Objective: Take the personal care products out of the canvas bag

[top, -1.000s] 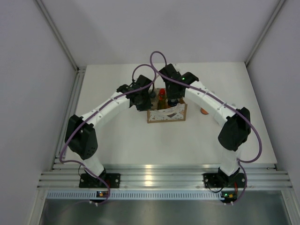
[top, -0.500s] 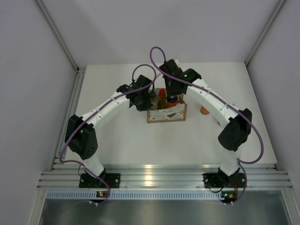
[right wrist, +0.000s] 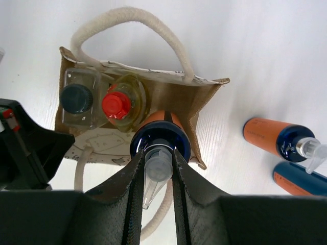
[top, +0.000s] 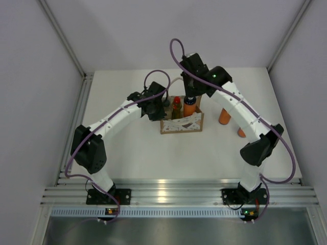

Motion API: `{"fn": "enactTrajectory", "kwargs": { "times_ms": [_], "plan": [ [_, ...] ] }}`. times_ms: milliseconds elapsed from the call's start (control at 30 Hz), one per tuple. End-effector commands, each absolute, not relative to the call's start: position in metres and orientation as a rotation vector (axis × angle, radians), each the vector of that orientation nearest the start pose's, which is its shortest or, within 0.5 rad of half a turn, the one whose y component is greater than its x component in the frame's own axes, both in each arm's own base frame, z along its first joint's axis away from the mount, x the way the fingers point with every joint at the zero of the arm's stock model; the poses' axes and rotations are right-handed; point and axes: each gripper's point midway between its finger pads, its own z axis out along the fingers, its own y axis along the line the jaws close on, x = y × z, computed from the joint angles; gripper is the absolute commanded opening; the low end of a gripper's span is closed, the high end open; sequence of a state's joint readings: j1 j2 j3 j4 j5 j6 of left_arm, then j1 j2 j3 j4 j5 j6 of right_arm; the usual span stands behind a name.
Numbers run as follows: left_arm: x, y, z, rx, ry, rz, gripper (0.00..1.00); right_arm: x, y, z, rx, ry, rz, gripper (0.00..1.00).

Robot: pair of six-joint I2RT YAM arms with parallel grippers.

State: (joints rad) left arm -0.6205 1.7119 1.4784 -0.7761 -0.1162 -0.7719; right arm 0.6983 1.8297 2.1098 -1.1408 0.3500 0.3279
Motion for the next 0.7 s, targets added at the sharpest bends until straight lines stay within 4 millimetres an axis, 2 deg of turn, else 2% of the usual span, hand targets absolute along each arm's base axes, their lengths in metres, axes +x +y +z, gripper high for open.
{"fn": "enactTrajectory", "kwargs": {
  "times_ms": [0, 67, 200, 400, 533, 567, 667],
  "plan": [
    [0.328, -0.249, 0.158, -0.224, 2.606, -0.385, 0.01, 0.348, 0.233, 0.369, -0.241, 2.154, 0.166, 0.0],
    [0.326, -0.25, 0.156, -0.221, 2.613, -0.384, 0.0, 0.345, 0.228, 0.38, -0.217, 2.134, 0.165, 0.0],
    [0.325, -0.248, 0.155, -0.223, 2.615, -0.38, 0.0, 0.34, 0.21, 0.414, -0.143, 2.047, 0.171, 0.0],
    [0.323, -0.246, 0.15, -0.219, 2.626, -0.369, 0.0, 0.334, 0.174, 0.444, -0.02, 1.974, 0.159, 0.0],
    [0.322, -0.244, 0.15, -0.218, 2.625, -0.362, 0.0, 0.332, 0.151, 0.448, 0.04, 1.958, 0.131, 0.0],
    [0.321, -0.244, 0.149, -0.215, 2.625, -0.358, 0.0, 0.334, 0.143, 0.44, 0.059, 1.977, 0.105, 0.0],
    [0.321, -0.244, 0.15, -0.216, 2.625, -0.362, 0.0, 0.33, 0.128, 0.436, 0.096, 1.978, 0.08, 0.0]
  ]
}}
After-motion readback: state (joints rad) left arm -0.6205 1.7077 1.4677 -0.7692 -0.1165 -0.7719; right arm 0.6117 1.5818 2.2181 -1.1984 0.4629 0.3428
